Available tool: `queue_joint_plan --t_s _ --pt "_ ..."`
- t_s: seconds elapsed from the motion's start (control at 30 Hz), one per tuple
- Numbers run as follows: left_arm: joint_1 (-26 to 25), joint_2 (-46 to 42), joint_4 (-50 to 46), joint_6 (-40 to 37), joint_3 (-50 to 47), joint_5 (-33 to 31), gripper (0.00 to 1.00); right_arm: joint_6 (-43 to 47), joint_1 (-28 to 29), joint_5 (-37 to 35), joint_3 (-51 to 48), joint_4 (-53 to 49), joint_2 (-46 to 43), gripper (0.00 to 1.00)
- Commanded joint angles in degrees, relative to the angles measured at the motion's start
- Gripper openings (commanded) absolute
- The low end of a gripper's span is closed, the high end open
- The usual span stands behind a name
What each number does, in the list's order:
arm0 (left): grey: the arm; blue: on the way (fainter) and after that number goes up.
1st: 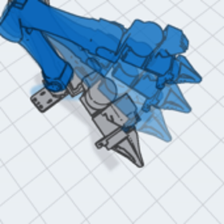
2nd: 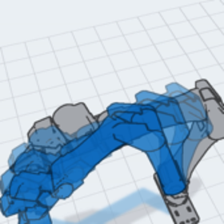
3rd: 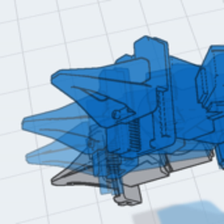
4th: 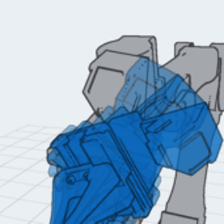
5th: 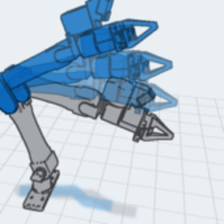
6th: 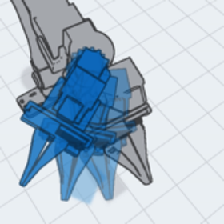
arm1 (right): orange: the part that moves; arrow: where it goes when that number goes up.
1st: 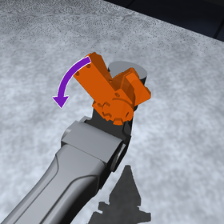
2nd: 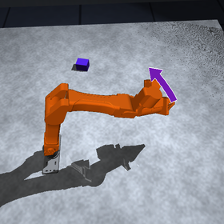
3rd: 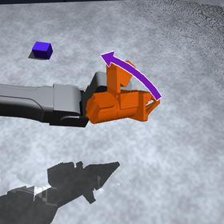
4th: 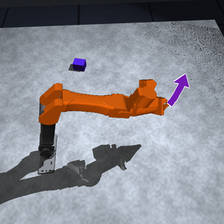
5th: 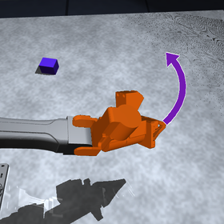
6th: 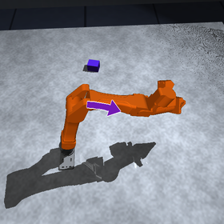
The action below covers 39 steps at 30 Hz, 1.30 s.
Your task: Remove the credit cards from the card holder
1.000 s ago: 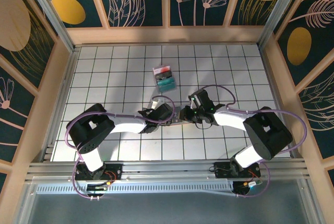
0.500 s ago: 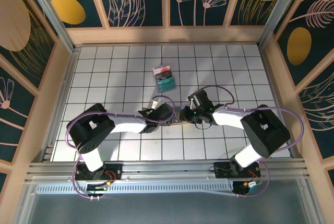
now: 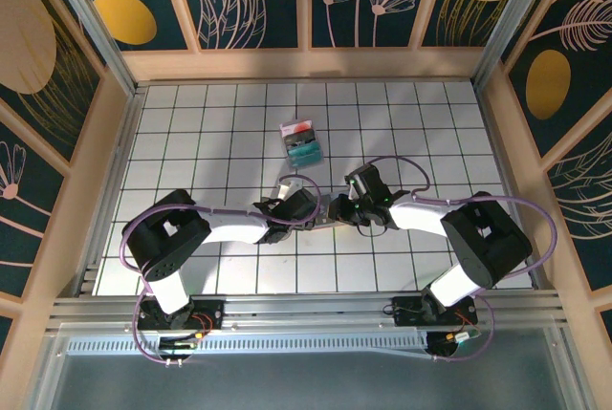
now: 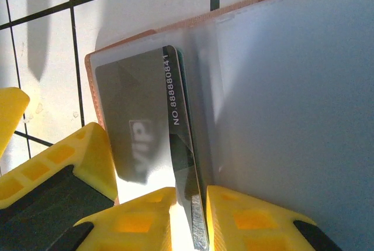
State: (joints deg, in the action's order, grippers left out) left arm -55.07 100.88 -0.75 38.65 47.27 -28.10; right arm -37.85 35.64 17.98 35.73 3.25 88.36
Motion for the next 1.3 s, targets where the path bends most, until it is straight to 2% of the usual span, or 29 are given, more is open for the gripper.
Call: queue_joint_plan --t_s 0.0,0.3,0.47,0.87,1.07,1.27 --pt "0.2 1.5 -5.2 -1.2 0.0 -0.2 0.99 0.1 0.0 -3.0 -0.7 -1.8 0.0 0.22" --pt "0.2 1.9 -5.2 -1.7 0.2 0.2 0.99 -0.3 -0.1 3.0 -1.5 3.7 1.7 0.19" --pt "0.2 1.9 -5.5 -1.7 0.0 0.5 0.99 -1.1 -1.1 5.8 -2.9 6.9 0.7 0.13" --pt "0.2 1.6 -7.5 -1.0 -0.1 -0.7 0.99 -1.8 -2.6 5.3 -5.5 6.7 -4.4 0.01" --pt "0.2 1.5 -8.5 -1.2 -0.1 -1.6 0.99 -2.4 -4.0 3.9 -7.0 5.4 -5.3 0.00" --pt "0.2 1.0 -9.3 -0.9 -0.1 -1.7 0.99 -3.9 -4.0 5.4 -7.8 6.1 -5.3 0.00"
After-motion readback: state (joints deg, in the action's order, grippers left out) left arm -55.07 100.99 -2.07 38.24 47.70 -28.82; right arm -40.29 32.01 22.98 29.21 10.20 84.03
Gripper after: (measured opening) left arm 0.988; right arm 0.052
